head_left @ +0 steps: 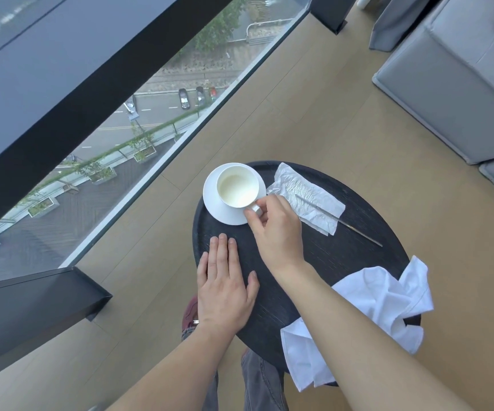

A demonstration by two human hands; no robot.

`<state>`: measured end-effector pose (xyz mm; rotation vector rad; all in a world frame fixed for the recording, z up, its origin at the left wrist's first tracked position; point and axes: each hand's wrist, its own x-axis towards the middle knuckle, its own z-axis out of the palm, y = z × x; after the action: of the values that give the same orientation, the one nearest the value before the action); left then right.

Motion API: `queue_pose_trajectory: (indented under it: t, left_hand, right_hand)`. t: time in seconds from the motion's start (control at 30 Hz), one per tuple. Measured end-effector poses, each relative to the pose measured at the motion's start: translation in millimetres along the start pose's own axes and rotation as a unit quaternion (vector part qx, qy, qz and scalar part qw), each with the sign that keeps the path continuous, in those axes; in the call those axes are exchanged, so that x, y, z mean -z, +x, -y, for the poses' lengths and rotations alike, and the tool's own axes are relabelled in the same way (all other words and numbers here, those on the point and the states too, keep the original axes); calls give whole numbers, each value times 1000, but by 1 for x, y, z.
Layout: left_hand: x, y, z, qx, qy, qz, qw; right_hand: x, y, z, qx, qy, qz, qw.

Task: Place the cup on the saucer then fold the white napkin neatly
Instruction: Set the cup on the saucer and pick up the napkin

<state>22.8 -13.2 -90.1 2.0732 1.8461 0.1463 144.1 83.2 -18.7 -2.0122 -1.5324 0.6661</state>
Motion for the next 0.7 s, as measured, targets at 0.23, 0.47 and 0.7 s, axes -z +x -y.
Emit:
queue_pose_trajectory:
  t: [0.23,0.47,0.7]
  left_hand:
    - [10,0,-2,5,-30,27,999]
    - [32,-26,-9,-103,-147,87,980]
    - [38,-58,-48,-228,-243,248,910]
  right_hand:
    - [42,-36,-20,6,-41,-13,999]
    - [127,-144,-84,-84,-91,-77,989]
    - [131,-232,-107,-167,-93,-47,980]
